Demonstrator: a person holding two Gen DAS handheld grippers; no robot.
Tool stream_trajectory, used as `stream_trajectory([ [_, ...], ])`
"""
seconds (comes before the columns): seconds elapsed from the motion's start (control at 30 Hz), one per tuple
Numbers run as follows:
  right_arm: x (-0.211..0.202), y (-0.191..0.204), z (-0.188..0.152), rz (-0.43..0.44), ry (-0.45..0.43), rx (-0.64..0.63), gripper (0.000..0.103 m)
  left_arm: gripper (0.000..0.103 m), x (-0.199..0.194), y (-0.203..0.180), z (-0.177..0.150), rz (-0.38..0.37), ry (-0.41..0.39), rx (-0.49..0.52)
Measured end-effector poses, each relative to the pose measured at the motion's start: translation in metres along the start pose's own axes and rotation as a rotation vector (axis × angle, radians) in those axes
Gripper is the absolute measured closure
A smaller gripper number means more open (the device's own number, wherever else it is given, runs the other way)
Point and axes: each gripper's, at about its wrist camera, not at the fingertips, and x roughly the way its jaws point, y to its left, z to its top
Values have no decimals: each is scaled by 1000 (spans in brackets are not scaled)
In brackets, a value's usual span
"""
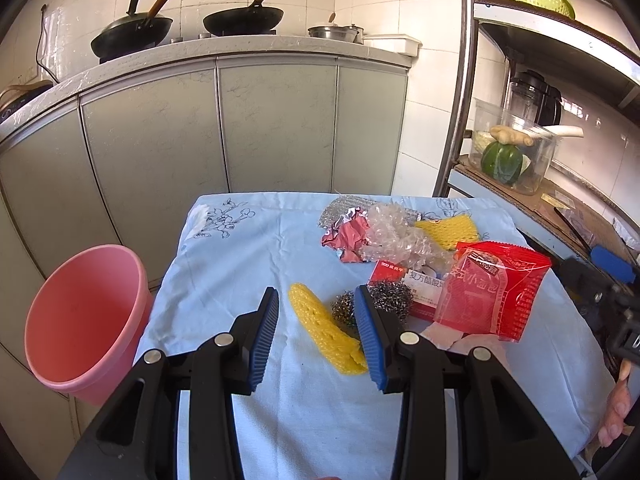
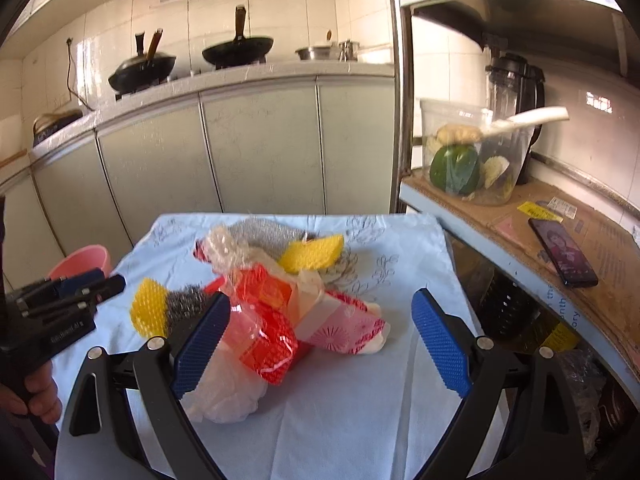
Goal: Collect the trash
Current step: 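Reach the left gripper to the yellow mesh sponge and close on it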
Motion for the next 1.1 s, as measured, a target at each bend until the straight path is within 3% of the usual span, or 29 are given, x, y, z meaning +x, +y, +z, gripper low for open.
stream_trajectory([
  [0.27, -14, 0, 7, -9, -87, 0, 11, 64, -4, -1, 0, -11, -10, -1],
  [1.1, -7, -1, 4, -16, -56, 10, 11, 64, -5, 1, 0, -20, -6, -10],
])
